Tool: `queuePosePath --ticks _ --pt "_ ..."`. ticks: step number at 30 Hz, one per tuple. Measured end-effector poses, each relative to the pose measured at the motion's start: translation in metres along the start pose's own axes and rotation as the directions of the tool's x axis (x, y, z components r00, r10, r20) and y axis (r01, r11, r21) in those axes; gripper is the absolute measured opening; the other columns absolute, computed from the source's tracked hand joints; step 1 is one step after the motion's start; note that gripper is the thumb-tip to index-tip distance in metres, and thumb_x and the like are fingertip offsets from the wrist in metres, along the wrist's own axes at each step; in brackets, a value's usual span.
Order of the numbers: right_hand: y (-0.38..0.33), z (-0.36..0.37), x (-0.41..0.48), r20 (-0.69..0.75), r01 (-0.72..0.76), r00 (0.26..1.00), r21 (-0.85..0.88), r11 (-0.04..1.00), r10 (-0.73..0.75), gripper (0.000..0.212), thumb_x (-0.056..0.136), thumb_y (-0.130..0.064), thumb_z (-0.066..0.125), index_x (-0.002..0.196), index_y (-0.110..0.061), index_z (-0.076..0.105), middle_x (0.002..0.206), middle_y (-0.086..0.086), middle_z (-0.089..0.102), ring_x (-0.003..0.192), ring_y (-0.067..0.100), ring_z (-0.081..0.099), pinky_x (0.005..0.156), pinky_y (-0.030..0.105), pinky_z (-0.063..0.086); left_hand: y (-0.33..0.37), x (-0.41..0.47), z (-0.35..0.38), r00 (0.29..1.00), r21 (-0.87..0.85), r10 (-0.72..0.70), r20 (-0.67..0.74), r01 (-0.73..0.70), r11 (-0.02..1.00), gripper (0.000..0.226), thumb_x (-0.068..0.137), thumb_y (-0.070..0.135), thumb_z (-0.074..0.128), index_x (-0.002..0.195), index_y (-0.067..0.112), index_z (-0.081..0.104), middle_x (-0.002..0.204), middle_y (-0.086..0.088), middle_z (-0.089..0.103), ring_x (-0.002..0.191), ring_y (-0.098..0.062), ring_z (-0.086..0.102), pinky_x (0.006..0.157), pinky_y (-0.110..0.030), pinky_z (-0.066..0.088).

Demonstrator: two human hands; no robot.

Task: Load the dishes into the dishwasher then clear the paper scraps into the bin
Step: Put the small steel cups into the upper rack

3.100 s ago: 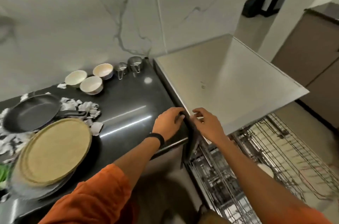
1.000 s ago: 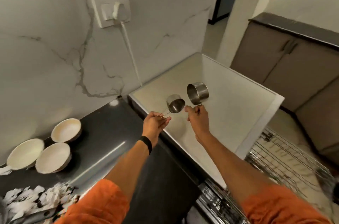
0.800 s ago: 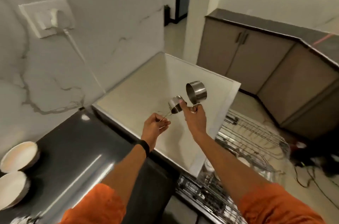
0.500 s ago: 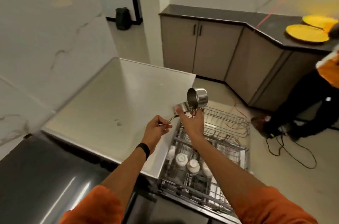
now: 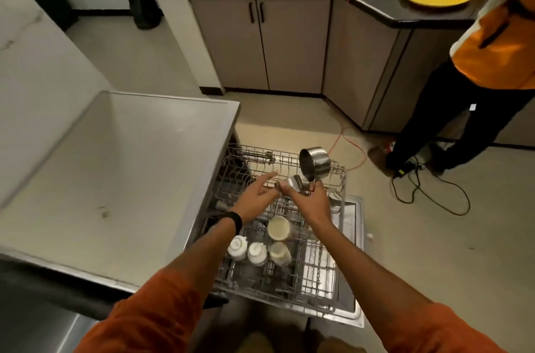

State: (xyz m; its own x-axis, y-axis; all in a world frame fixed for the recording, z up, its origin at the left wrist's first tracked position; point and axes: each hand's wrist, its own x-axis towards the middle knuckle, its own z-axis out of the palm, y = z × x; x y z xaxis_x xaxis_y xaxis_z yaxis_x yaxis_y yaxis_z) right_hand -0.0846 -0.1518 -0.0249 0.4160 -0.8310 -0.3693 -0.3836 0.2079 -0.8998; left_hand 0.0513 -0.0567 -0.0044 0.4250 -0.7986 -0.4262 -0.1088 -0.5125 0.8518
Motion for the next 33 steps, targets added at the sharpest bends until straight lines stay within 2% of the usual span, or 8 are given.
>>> queuePosePath --ticks 3,9,14,19,22,25,30,33 --pt "0.014 -0.015 0.007 0.040 -0.011 0.999 -0.049 0.999 0.013 0.062 0.074 -0.054 0.083 0.117 -0.025 0.049 0.101 -0.013 0.055 0.100 0.014 0.056 0.069 0.025 0.041 0.001 0.013 0.008 0.986 -0.006 -0.096 0.136 0.098 0.995 0.041 0.093 0.044 0.062 0.133 0.034 0.059 0.126 -0.007 0.067 0.113 -0.018 0.066 0.102 -0.043 0.053" --pt "0.035 -0.012 0.028 0.052 -0.059 0.997 -0.089 0.994 0.064 0.068 0.070 -0.050 0.087 0.119 -0.022 0.049 0.101 -0.013 0.053 0.098 0.013 0.054 0.066 0.023 0.038 -0.007 0.049 0.027 0.950 -0.048 -0.289 0.115 0.296 0.954 0.042 0.098 0.055 0.051 0.122 0.021 0.062 0.115 -0.006 0.069 0.099 -0.021 0.068 0.083 -0.036 0.055" --pt "0.044 -0.002 0.055 0.113 -0.122 0.985 -0.054 0.991 0.128 0.068 0.072 -0.051 0.085 0.124 -0.024 0.050 0.106 -0.017 0.056 0.100 0.009 0.055 0.080 0.030 0.046 -0.022 0.094 0.028 0.966 0.025 -0.258 0.025 0.257 0.966 0.049 0.084 0.060 0.070 0.108 0.018 0.064 0.114 -0.007 0.069 0.098 -0.020 0.067 0.094 -0.046 0.054" --pt "0.069 -0.006 0.104 0.090 -0.104 0.987 -0.259 0.960 0.131 0.042 0.101 -0.059 0.039 0.119 -0.023 0.052 0.104 -0.004 0.062 0.100 0.022 0.063 0.079 0.034 0.045 -0.050 0.150 0.009 0.987 0.272 -0.123 -0.104 0.147 0.951 0.039 0.091 0.048 0.068 0.119 0.024 0.056 0.119 0.004 0.064 0.104 -0.019 0.062 0.085 -0.033 0.050" --pt "0.095 -0.006 0.147 0.106 0.012 0.993 -0.529 0.848 0.051 0.027 0.108 -0.040 0.035 0.114 -0.021 0.052 0.093 -0.002 0.061 0.085 0.021 0.061 0.064 0.030 0.040 -0.079 0.193 -0.001 0.989 0.381 -0.063 -0.137 0.112 0.918 0.039 0.092 0.041 0.068 0.124 0.025 0.051 0.119 0.001 0.062 0.106 -0.023 0.060 0.090 -0.040 0.052" --pt "0.122 0.003 0.194 0.190 0.144 0.982 -0.731 0.668 -0.003 0.030 0.107 -0.043 0.034 0.115 -0.021 0.053 0.099 0.001 0.065 0.083 0.018 0.061 0.076 0.036 0.051 -0.118 0.238 -0.006 0.989 0.422 -0.077 -0.129 0.125 0.898 0.037 0.093 0.039 0.067 0.122 0.031 0.047 0.125 -0.005 0.061 0.115 -0.027 0.056 0.096 -0.045 0.050" --pt "0.157 0.024 0.246 0.379 0.359 0.925 -0.845 0.396 -0.030 0.033 0.104 -0.051 0.037 0.113 -0.024 0.053 0.110 0.002 0.066 0.090 0.023 0.063 0.081 0.040 0.045 -0.171 0.282 0.003 0.992 0.521 -0.070 -0.107 0.116 0.845 0.039 0.096 0.035 0.062 0.130 0.023 0.047 0.129 -0.011 0.056 0.120 -0.033 0.047 0.096 -0.043 0.044" --pt "0.178 0.035 0.262 0.401 0.383 0.916 -0.857 0.345 -0.021 0.047 0.100 -0.062 0.035 0.122 -0.025 0.052 0.119 0.004 0.067 0.103 0.026 0.062 0.089 0.043 0.045 -0.191 0.293 0.008 0.994 0.558 -0.025 -0.110 0.083 0.826 0.038 0.099 0.034 0.058 0.132 0.020 0.047 0.132 -0.012 0.054 0.120 -0.033 0.045 0.094 -0.043 0.042"
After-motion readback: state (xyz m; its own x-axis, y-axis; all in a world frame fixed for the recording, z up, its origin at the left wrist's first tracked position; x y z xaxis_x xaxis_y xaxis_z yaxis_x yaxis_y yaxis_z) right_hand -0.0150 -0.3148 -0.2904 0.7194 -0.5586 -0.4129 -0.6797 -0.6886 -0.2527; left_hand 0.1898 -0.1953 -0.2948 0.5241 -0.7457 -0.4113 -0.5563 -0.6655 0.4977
